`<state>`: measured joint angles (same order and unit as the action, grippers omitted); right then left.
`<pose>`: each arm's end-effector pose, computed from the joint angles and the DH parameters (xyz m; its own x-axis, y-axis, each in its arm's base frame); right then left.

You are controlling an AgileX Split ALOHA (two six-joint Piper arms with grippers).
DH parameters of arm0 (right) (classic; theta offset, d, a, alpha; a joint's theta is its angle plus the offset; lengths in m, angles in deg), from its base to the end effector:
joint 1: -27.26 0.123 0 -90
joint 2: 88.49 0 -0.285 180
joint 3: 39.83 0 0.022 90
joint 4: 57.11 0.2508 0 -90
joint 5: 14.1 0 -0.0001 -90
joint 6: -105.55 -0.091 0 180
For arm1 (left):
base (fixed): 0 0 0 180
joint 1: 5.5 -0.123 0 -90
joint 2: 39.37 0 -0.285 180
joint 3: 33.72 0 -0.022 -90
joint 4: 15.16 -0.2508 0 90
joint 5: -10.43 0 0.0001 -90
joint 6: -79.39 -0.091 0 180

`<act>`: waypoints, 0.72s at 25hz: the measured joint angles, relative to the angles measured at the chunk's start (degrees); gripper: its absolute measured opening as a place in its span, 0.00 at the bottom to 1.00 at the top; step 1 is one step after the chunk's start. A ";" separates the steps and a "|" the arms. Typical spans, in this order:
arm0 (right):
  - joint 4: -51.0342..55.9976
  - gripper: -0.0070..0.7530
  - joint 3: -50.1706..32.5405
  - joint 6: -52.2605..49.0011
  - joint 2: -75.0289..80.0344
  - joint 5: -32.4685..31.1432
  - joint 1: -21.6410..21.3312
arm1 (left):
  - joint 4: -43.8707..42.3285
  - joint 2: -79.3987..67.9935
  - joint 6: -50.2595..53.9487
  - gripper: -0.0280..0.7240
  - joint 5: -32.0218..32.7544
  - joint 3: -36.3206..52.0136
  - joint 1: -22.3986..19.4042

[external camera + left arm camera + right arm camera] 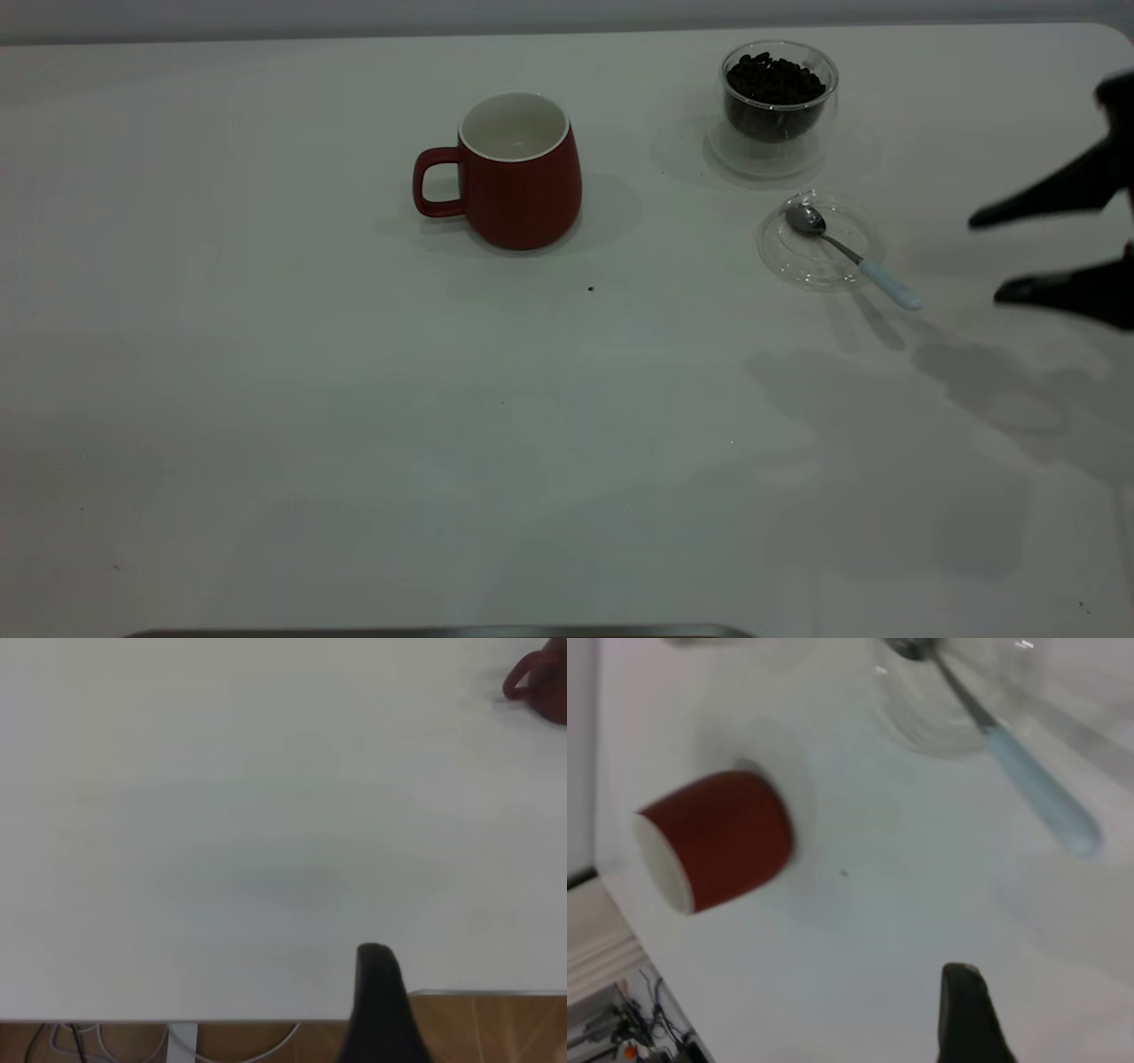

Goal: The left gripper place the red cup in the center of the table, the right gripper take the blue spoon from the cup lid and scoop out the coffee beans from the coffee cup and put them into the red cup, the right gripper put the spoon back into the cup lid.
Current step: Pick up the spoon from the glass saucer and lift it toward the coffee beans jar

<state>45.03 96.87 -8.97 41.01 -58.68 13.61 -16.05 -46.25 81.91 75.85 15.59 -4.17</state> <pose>0.2635 0.0003 0.0343 -0.7197 0.6691 0.1853 0.5737 0.4228 0.7015 -0.0093 0.0015 0.2672 -0.5240 -0.0254 -0.8513 -0.0085 0.9997 -0.0245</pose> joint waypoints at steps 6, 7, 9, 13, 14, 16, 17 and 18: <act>0.29 0.64 2.63 4.12 8.34 -2.13 0.00 | 0.00 0.00 -0.24 0.82 0.00 0.00 0.00; 0.35 0.64 3.41 4.58 9.55 -2.60 0.00 | 0.00 0.00 -0.24 0.82 0.00 0.00 0.00; 0.35 0.64 4.85 5.71 11.41 -3.64 0.00 | 0.00 0.00 -0.24 0.82 -0.05 0.00 0.00; 0.35 0.64 7.75 7.28 14.24 -5.84 0.00 | 0.00 0.00 -0.24 0.82 -0.05 0.00 0.00; 0.35 0.64 8.33 7.47 14.83 -6.33 0.00 | 0.00 0.00 -0.24 0.82 -0.05 0.00 0.00; 0.35 0.64 9.18 7.96 15.81 -7.07 0.09 | 0.00 0.00 -0.24 0.82 -0.05 0.00 0.00; 0.35 0.64 9.54 8.23 16.23 -7.20 0.19 | 0.00 0.00 -0.24 0.82 -0.05 0.00 0.00; 0.35 0.64 10.02 8.35 16.50 -7.33 0.43 | 0.00 0.00 -0.24 0.82 -0.05 0.00 0.00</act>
<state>45.38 106.90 -0.62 57.51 -66.01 14.04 -16.05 -46.25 81.67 75.80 15.59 -4.17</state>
